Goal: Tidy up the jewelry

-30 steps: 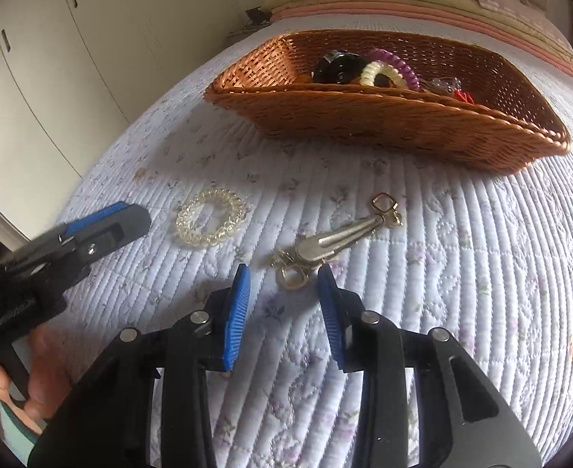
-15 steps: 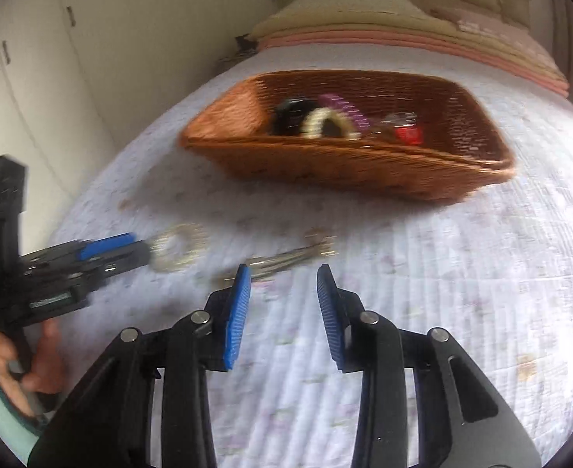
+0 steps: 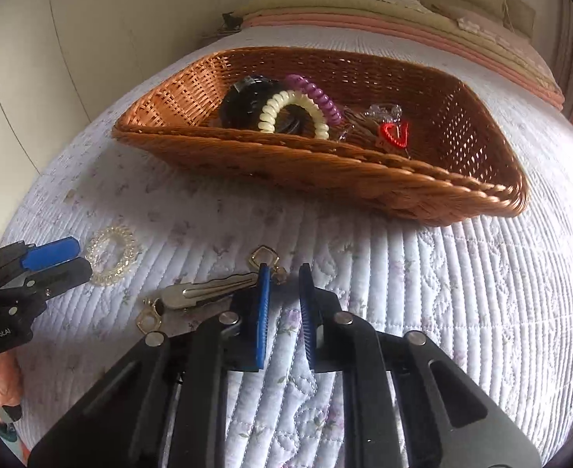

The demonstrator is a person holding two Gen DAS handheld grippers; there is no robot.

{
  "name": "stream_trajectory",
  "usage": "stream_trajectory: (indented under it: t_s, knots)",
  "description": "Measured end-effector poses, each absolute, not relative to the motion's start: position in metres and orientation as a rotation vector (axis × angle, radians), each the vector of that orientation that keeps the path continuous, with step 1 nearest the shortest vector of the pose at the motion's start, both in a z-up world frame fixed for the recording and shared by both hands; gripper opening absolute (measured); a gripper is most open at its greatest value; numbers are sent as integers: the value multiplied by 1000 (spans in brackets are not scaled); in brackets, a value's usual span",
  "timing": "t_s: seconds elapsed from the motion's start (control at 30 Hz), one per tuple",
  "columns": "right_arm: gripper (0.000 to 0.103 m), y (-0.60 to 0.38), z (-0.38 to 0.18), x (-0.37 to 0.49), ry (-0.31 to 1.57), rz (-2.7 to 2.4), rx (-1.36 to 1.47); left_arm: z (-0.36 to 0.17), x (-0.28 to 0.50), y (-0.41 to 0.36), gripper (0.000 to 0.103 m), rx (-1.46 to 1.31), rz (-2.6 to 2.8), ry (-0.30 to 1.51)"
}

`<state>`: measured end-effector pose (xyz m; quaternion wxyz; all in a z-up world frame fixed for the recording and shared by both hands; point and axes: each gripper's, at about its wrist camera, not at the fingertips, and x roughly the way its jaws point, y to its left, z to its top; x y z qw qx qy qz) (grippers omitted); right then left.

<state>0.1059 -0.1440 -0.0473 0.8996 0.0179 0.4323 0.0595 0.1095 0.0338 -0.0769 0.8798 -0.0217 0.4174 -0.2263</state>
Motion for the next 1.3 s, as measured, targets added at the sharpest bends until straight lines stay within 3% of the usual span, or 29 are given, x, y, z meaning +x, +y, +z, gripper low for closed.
stream_trajectory:
  t_s: [0.37, 0.5, 0.6, 0.8, 1.1, 1.13, 1.27, 1.3]
  knots:
    - [13, -145, -34, 77, 816, 214, 69, -57, 74, 0, 44, -1, -625, 791]
    - [13, -146, -32, 79, 815, 234, 101, -63, 75, -25, 36, 99, -601, 817]
    - [13, -149, -31, 78, 847, 268, 138, -61, 76, -16, 36, 67, -579, 807]
    - [14, -143, -50, 87, 978, 351, 333, -59, 100, 24, 36, -60, -484, 835]
    - [16, -163, -65, 101, 1007, 281, 655, -72, 114, 45, 34, -163, -480, 883]
    - [18, -164, -62, 99, 997, 267, 659, -72, 113, 45, 34, -160, -485, 879]
    - [59, -164, -47, 86, 931, 213, 627, -72, 111, 45, 35, -158, -492, 876]
    - [62, -163, -45, 84, 921, 203, 611, -73, 111, 45, 35, -158, -491, 877]
